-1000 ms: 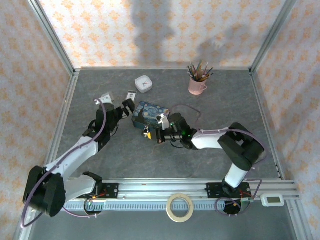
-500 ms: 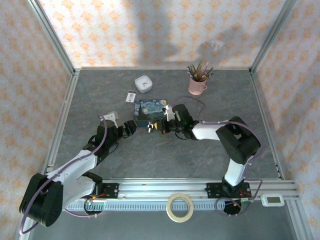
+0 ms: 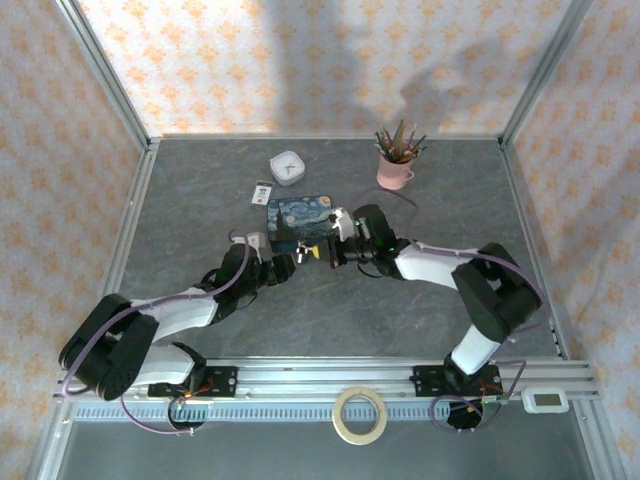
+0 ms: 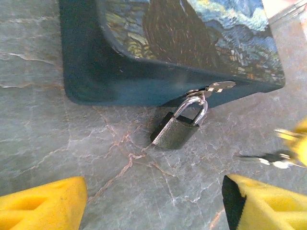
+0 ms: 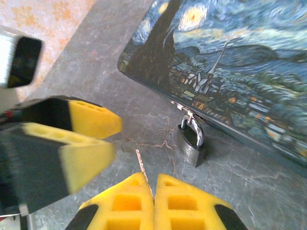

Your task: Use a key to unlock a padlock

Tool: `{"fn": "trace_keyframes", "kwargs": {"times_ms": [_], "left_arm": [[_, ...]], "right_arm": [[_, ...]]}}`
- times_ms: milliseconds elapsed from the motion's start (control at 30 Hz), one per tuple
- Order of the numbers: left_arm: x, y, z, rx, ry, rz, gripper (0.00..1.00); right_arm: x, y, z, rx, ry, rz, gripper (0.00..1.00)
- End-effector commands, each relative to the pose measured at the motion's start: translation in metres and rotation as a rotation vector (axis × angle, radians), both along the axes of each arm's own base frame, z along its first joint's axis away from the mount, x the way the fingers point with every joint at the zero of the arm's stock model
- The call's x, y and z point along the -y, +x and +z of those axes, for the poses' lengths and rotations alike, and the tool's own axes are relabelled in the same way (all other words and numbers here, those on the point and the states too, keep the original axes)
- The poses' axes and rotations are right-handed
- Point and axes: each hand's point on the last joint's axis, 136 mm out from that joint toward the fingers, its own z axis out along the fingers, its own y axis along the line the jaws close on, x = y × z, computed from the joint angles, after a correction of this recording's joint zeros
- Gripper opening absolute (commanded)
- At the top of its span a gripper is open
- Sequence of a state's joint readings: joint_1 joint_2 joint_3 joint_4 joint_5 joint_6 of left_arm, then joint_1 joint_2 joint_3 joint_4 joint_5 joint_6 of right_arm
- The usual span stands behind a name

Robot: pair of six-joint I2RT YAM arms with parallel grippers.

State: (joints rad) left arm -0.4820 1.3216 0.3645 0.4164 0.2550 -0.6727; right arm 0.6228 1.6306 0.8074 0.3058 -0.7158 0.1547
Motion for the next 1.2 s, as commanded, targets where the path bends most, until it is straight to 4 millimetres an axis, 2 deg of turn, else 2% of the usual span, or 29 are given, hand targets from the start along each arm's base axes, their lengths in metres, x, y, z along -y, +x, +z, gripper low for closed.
{"fn": "trace_keyframes", "kwargs": {"times_ms": [0, 133, 300, 500, 767, 1100, 1167], "left_arm": [[0.021, 0.02, 0.015, 0.055, -0.023, -0.04, 0.73], [0.037, 0.032, 0.008, 0.025, -0.008, -0.083, 0.73], [0.042, 0.043, -0.005, 0.003, 0.028, -0.083, 0.72], [0.046, 0.051, -0.019, -0.012, 0.041, -0.082, 0.63], [0.062, 0.059, -0.027, -0.022, 0.007, -0.107, 0.42], [0.063, 0.063, -0.025, -0.015, -0.024, -0.079, 0.3], [0.065, 0.064, -0.026, -0.021, -0.032, -0.081, 0.25]], "right_arm": [[0.014, 0.002, 0.024, 0.037, 0.032, -0.07, 0.0], [0.028, 0.002, 0.036, 0.071, 0.038, -0.126, 0.0], [0.035, 0.0, 0.044, 0.099, 0.046, -0.153, 0.0], [0.037, -0.003, 0.045, 0.102, 0.058, -0.154, 0.0], [0.04, -0.005, 0.041, 0.097, 0.057, -0.166, 0.0], [0.043, -0.004, 0.034, 0.087, 0.045, -0.182, 0.0], [0.043, -0.003, 0.032, 0.085, 0.041, -0.187, 0.0]]}}
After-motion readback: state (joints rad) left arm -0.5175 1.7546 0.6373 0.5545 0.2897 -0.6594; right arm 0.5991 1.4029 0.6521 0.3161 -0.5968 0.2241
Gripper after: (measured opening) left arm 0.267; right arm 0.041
